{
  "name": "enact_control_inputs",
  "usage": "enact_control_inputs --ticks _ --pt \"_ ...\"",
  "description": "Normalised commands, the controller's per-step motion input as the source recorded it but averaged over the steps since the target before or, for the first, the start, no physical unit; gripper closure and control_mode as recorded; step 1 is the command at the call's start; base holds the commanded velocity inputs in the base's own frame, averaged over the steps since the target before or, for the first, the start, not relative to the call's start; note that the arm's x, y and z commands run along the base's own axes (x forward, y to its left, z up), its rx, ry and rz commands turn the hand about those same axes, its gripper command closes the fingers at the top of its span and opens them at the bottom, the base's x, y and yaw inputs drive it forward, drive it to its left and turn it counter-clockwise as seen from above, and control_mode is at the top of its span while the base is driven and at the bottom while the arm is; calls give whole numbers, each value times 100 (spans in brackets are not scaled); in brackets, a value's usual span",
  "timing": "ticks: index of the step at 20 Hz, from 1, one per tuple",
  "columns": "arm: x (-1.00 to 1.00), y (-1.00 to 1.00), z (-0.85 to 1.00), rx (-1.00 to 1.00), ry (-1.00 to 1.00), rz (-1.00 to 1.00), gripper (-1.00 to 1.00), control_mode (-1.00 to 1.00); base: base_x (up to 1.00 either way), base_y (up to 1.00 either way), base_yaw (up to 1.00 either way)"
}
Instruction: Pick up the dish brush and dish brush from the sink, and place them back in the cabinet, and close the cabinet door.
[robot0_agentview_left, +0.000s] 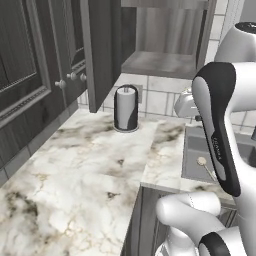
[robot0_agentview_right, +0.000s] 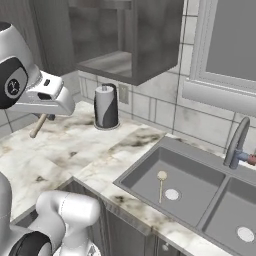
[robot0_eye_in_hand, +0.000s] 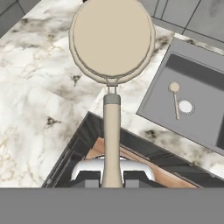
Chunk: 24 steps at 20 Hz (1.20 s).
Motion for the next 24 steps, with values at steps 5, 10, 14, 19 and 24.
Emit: enact_control_inputs --ticks 5,10,14,19,24 --pt "0 0 0 0 0 0 100 -100 11 0 0" --pt "11 0 1 0 -1 0 100 -100 0 0 0" --pt "23 0 23 0 -12 -8 100 -100 0 0 0" --pt "38 0 24 0 -13 -9 100 -100 0 0 0" --pt "50 0 24 0 -9 -8 100 -100 0 0 0"
